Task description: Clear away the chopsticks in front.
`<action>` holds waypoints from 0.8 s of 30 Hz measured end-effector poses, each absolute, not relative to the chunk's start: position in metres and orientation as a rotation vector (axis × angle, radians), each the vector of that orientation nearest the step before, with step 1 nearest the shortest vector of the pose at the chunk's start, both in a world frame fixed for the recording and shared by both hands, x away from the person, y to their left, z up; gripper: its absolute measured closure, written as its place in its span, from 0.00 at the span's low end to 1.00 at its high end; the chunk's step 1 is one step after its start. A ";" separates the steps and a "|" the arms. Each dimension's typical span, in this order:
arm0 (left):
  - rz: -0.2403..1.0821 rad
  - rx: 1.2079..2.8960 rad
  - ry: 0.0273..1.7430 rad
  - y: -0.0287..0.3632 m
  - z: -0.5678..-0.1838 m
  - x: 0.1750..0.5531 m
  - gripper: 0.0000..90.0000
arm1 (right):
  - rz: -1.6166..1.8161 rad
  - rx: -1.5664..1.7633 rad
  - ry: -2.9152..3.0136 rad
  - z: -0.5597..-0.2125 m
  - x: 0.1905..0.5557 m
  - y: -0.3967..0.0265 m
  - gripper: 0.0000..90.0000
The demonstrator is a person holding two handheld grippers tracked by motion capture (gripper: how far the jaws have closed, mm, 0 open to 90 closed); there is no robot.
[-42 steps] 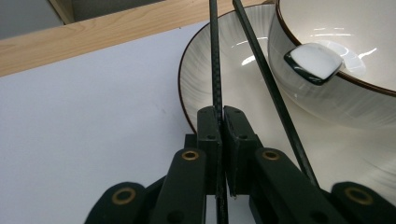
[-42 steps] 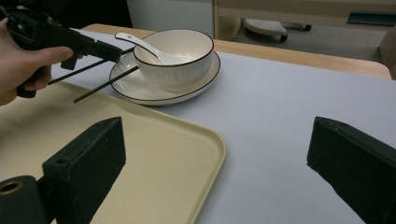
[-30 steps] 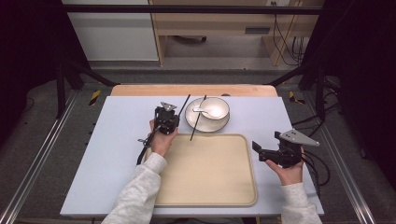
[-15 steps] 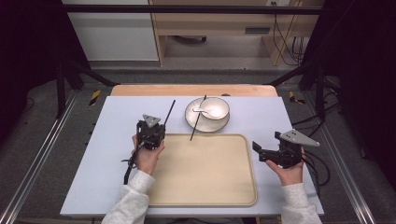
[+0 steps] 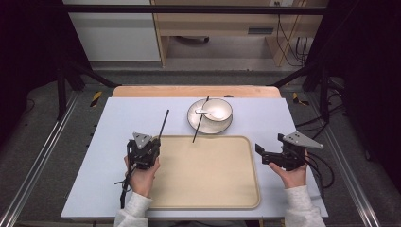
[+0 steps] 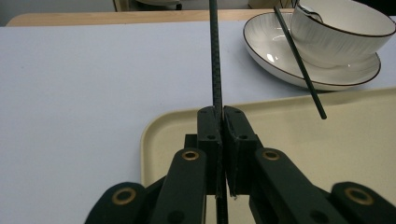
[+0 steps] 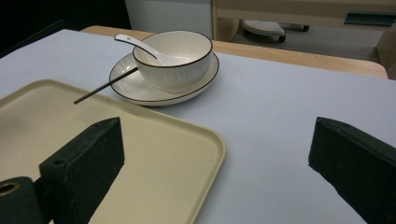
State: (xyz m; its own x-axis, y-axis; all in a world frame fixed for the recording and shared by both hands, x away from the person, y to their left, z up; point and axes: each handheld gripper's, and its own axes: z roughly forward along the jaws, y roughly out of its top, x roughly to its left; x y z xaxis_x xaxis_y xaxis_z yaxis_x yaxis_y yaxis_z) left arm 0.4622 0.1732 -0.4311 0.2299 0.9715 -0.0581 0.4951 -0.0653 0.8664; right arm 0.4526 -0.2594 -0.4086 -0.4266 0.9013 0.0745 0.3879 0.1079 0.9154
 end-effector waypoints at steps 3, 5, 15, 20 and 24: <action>0.733 1.680 1.395 0.176 -0.434 0.454 0.95 | 1.296 1.252 1.876 -0.409 0.453 -0.260 0.04; 0.740 1.678 1.399 0.177 -0.435 0.452 0.95 | 1.296 1.253 1.875 -0.409 0.453 -0.259 0.04; 0.739 1.644 1.445 0.180 -0.448 0.417 0.95 | 1.300 1.251 1.878 -0.409 0.452 -0.259 0.05; 0.704 1.637 1.490 0.182 -0.462 0.405 0.95 | 1.298 1.253 1.879 -0.409 0.453 -0.258 0.05; 0.715 1.659 1.508 0.182 -0.467 0.403 0.95 | 1.293 1.252 1.885 -0.410 0.453 -0.257 0.05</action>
